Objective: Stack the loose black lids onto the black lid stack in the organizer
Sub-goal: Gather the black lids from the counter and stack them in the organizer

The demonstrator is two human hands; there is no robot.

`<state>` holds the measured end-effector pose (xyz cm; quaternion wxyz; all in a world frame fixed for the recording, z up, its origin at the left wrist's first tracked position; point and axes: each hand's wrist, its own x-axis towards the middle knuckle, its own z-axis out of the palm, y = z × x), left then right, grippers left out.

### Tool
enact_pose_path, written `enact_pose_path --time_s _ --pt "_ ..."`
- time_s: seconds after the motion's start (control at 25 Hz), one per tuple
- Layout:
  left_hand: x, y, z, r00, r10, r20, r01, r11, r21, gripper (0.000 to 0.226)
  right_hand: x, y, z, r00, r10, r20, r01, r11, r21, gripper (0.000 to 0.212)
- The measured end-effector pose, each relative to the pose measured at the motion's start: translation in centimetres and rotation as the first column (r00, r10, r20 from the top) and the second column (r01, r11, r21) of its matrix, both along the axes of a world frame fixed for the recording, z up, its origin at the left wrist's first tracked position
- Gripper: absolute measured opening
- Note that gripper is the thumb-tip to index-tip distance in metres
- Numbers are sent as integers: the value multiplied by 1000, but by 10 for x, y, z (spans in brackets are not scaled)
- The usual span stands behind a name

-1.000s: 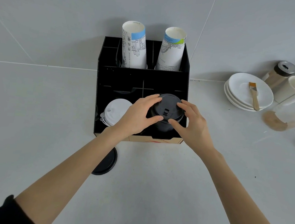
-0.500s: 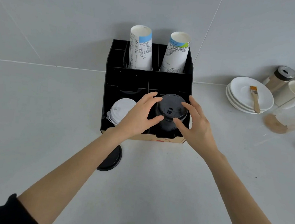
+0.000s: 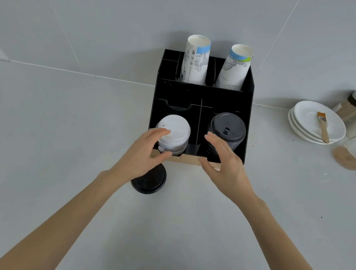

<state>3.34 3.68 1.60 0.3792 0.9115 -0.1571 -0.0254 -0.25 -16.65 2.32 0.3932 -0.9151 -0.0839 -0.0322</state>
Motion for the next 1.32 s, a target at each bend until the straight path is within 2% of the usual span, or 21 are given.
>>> enact_pose_path --time_s 0.24,0.44,0.68,0.96,1.32 --pt "-29 39 -26 988 114 -107 -117 993 -23 46 -16 37 -32 987 123 -102 -126 992 -28 48" --pt "-44 50 -48 972 154 -179 -160 987 -16 48 -17 60 -56 966 147 -212 -160 986 -45 49" --pt "-43 56 -63 959 138 -248 -140 990 10 59 -17 76 -73 950 128 -283 -147 988 -45 54" --pt "-50 55 -67 957 126 -263 -134 991 -14 58 -14 83 -73 952 137 -275 -160 985 -63 59" --pt "-59 44 -67 951 -17 -308 38 997 63 68 -18 66 -67 879 286 -381 -342 936 -86 75"
